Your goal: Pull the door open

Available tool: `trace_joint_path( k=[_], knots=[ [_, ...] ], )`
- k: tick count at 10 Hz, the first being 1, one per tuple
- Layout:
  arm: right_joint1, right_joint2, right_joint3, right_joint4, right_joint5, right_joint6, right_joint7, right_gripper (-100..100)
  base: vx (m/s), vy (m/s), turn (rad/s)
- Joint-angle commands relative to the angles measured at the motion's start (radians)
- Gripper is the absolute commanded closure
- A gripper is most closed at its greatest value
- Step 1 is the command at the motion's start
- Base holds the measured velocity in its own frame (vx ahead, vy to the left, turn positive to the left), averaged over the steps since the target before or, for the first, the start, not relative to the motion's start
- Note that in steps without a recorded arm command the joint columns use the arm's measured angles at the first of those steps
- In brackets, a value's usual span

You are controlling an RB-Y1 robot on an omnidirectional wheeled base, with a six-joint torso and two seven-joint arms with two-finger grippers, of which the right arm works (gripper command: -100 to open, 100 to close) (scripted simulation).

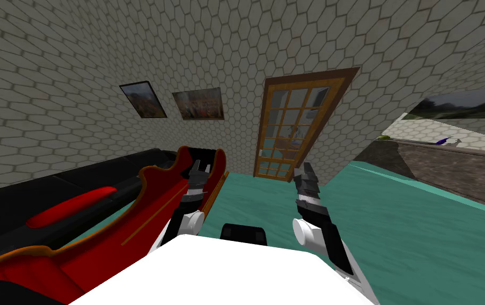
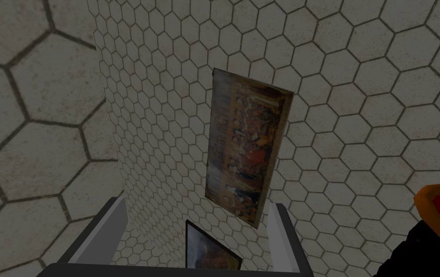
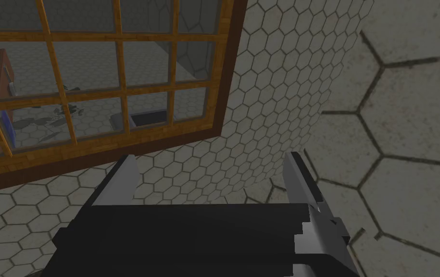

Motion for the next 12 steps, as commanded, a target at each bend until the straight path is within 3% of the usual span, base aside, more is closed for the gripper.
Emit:
trace_joint_path(
  k=[1, 6, 12],
  knots=[
    [-0.010, -0.010, -0.007, 0.036, 0.014, -0.014, 0.024, -100, 0.125, 0.018, -0.020],
    [-0.033, -0.028, -0.023, 0.118, 0.047, -0.046, 0.078, -100, 0.157, 0.009, -0.021],
    [-0.076, -0.053, -0.052, 0.272, 0.107, -0.105, 0.179, -100, 0.165, 0.012, -0.025]
  ],
)
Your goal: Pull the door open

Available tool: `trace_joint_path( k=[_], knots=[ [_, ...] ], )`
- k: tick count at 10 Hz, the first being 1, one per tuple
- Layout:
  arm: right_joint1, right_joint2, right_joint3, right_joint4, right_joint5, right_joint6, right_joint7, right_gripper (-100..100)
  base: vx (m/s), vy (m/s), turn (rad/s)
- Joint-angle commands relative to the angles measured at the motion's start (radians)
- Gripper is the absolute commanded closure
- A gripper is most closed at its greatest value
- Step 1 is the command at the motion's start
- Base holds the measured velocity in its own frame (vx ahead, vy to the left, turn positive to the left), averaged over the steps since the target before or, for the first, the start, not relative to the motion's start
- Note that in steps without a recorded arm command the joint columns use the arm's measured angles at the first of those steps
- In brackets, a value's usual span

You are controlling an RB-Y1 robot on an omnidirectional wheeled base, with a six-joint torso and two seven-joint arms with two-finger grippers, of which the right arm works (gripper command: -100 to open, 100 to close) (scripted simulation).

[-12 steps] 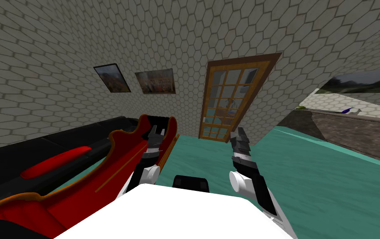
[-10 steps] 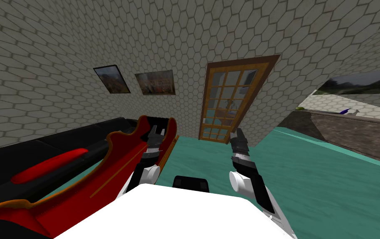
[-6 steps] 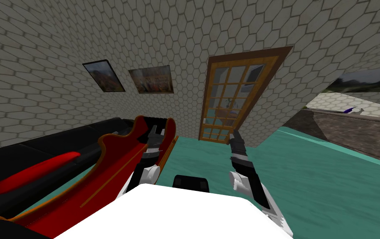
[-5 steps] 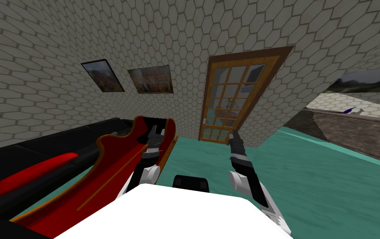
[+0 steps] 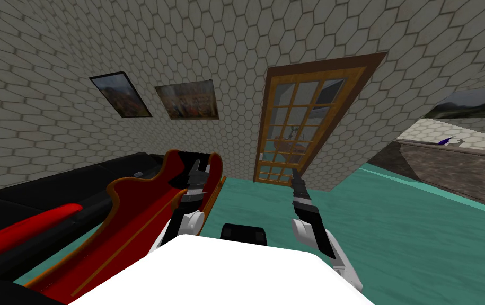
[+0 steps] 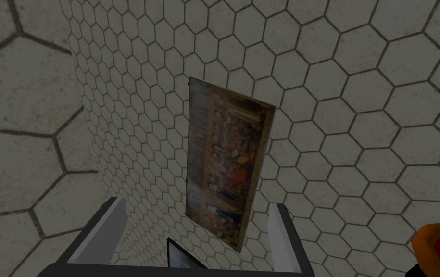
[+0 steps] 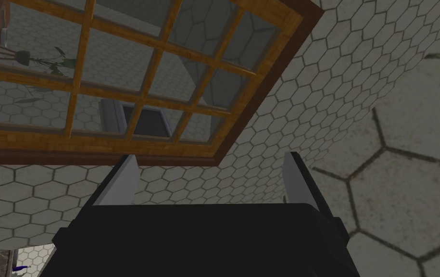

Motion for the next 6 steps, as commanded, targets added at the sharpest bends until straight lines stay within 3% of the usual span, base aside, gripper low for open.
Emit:
trace_joint_path(
  k=[1, 6],
  knots=[
    [-0.009, -0.002, -0.005, 0.030, 0.014, -0.011, 0.023, -100, 0.117, 0.020, -0.020],
    [-0.035, -0.013, -0.023, 0.124, 0.051, -0.048, 0.086, -100, 0.092, 0.009, -0.020]
  ],
)
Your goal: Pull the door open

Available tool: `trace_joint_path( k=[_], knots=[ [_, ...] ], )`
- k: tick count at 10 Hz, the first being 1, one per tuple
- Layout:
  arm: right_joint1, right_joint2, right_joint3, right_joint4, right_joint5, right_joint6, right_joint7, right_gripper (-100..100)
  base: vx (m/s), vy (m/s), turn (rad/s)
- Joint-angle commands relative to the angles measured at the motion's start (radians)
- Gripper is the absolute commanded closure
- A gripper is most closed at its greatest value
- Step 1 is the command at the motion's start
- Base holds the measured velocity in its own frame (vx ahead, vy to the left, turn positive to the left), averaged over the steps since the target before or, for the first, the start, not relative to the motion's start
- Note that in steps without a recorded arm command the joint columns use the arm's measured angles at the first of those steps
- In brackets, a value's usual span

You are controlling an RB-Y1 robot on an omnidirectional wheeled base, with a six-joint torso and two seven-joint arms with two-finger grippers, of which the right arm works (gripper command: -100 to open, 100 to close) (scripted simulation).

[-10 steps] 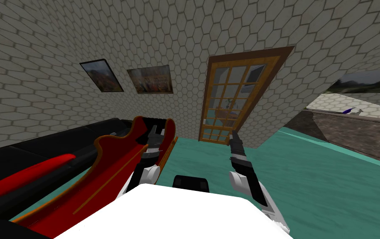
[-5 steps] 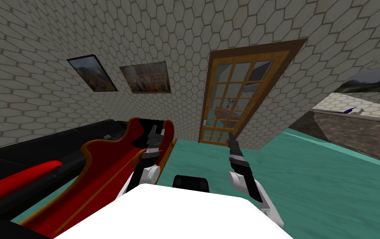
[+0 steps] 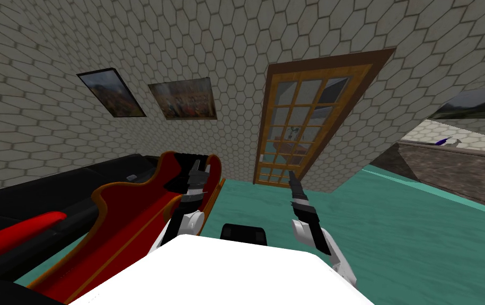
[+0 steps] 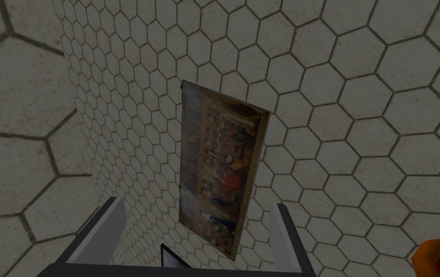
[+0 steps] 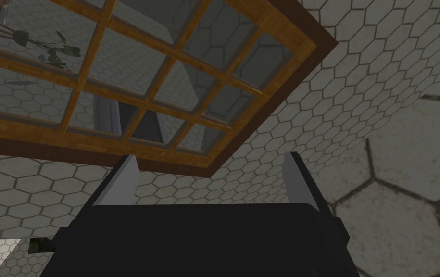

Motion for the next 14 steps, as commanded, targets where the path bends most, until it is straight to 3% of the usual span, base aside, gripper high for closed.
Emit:
trace_joint_path(
  k=[1, 14],
  knots=[
    [-0.011, -0.003, -0.006, 0.036, 0.013, -0.015, 0.024, -100, 0.099, 0.015, -0.022],
    [-0.088, -0.024, -0.059, 0.314, 0.122, -0.122, 0.207, -100, 0.099, 0.015, -0.022]
  ],
)
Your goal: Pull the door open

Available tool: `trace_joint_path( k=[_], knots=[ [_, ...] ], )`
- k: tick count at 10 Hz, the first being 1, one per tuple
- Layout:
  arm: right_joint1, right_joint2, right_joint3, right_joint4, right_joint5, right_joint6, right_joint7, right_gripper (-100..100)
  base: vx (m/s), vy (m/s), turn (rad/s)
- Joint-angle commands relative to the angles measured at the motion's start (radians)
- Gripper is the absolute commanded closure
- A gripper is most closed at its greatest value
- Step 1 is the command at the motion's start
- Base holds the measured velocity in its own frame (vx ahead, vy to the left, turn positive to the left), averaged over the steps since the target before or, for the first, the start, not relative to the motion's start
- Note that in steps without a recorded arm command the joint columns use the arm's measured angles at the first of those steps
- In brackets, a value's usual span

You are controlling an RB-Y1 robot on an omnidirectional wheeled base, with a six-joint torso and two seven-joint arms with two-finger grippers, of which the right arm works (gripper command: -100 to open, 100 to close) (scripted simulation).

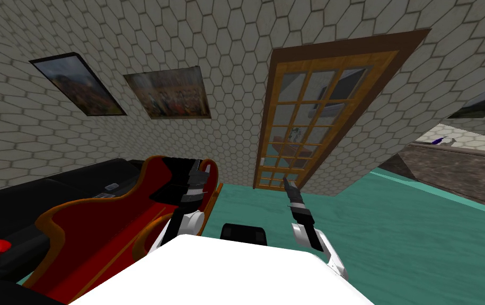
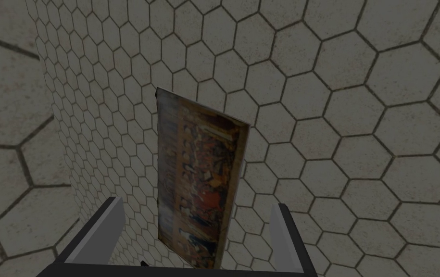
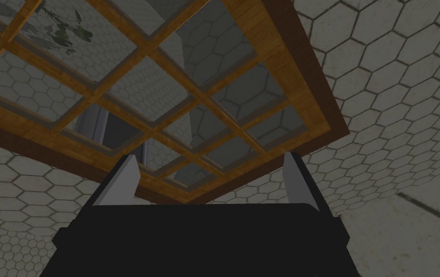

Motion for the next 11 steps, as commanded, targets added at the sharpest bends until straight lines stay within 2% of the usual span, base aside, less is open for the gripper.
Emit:
trace_joint_path(
  k=[1, 11],
  knots=[
    [-0.010, -0.002, -0.007, 0.036, 0.014, -0.014, 0.025, -100, 0.095, 0.020, -0.024],
    [-0.072, -0.011, -0.049, 0.256, 0.101, -0.099, 0.170, -100, 0.099, 0.016, -0.022]
  ],
)
